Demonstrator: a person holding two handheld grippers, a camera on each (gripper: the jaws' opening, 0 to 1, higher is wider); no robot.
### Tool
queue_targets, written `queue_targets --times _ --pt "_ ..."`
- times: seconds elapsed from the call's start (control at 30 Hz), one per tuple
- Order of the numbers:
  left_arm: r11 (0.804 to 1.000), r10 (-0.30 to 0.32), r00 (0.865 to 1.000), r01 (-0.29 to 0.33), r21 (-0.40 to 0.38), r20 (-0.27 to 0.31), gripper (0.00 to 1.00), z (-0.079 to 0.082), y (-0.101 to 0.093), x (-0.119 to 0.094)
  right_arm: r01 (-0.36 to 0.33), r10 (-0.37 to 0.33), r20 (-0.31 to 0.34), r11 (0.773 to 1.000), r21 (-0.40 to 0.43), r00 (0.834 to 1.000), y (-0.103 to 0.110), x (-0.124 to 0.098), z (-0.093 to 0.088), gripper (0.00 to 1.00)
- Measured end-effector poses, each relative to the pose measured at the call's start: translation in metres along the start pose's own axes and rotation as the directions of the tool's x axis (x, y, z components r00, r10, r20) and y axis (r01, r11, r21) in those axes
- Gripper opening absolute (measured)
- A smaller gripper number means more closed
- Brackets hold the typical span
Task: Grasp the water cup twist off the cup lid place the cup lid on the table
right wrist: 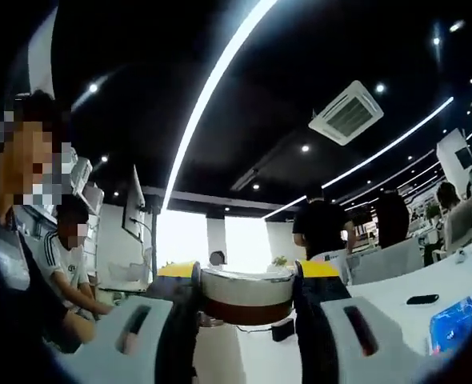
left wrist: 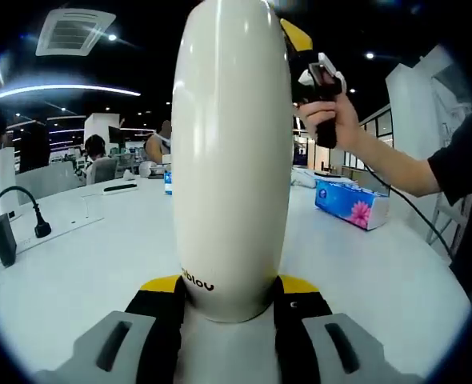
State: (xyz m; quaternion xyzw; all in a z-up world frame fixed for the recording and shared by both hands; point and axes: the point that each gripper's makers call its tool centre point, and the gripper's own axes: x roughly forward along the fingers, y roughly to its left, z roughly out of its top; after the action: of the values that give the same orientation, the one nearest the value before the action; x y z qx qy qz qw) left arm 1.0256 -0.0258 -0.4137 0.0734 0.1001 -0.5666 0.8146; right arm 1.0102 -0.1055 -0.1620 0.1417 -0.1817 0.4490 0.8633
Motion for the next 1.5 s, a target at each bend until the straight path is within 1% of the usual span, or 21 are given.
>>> queue_targets --times 0.1,0.27,0.4,0.57,0.73,0.77,0.87,1.1,1.2,1.33,1.5 --pt "1.0 0.0 1.0 0.0 0.0 0.0 0.46 0.0 0.0 0.0 0.008 -0.008 -0.018 1.0 -0.014 1.0 -0.002 -0.005 -0.007 0.48" --pt "1.0 0.0 1.0 0.0 0.0 0.0 0.46 0.0 0.0 0.0 0.028 -0.028 -0.044 1.0 0.004 0.999 -0.004 -0.016 -0.023 0.48" --pt "1.0 0.0 1.0 0.0 0.0 0.0 0.46 0.0 0.0 0.0 0.046 -0.044 -0.068 0.999 0.028 0.997 -0.007 -0.025 -0.041 0.48" --pt "1.0 0.001 1.0 -0.001 0.0 0.0 0.46 0.0 0.0 0.001 0.054 -0.048 -0.104 0.997 0.058 0.993 -0.007 -0.029 -0.063 0.48" --pt "1.0 0.001 1.0 -0.001 0.0 0.0 0.46 0.0 0.0 0.001 0.066 -0.055 -0.148 0.996 0.067 0.987 -0.008 -0.037 -0.085 0.48" --pt "1.0 0.001 1.0 -0.001 0.0 0.0 0.46 0.0 0.0 0.001 0.071 -0.06 -0.155 0.995 0.069 0.986 -0.009 -0.038 -0.087 0.48" --pt "1.0 0.001 1.0 -0.001 0.0 0.0 0.46 0.0 0.0 0.001 0.074 -0.064 -0.163 0.995 0.059 0.985 -0.01 -0.039 -0.088 0.48" --pt "1.0 0.003 1.0 -0.003 -0.001 0.0 0.46 0.0 0.0 0.0 0.076 -0.067 -0.192 0.996 0.04 0.979 -0.007 -0.048 -0.093 0.48" --pt "1.0 0.002 1.0 -0.002 -0.001 0.0 0.46 0.0 0.0 0.0 0.084 -0.084 -0.25 0.996 -0.011 0.965 -0.007 -0.056 -0.103 0.48" --pt "1.0 0.004 1.0 -0.004 -0.001 0.0 0.46 0.0 0.0 0.0 0.084 -0.086 -0.282 0.996 -0.018 0.955 -0.004 -0.062 -0.108 0.48" --pt "1.0 0.006 1.0 -0.006 -0.001 0.0 0.46 0.0 0.0 0.0 0.076 -0.083 -0.34 0.997 -0.033 0.937 0.004 -0.07 -0.119 0.48"
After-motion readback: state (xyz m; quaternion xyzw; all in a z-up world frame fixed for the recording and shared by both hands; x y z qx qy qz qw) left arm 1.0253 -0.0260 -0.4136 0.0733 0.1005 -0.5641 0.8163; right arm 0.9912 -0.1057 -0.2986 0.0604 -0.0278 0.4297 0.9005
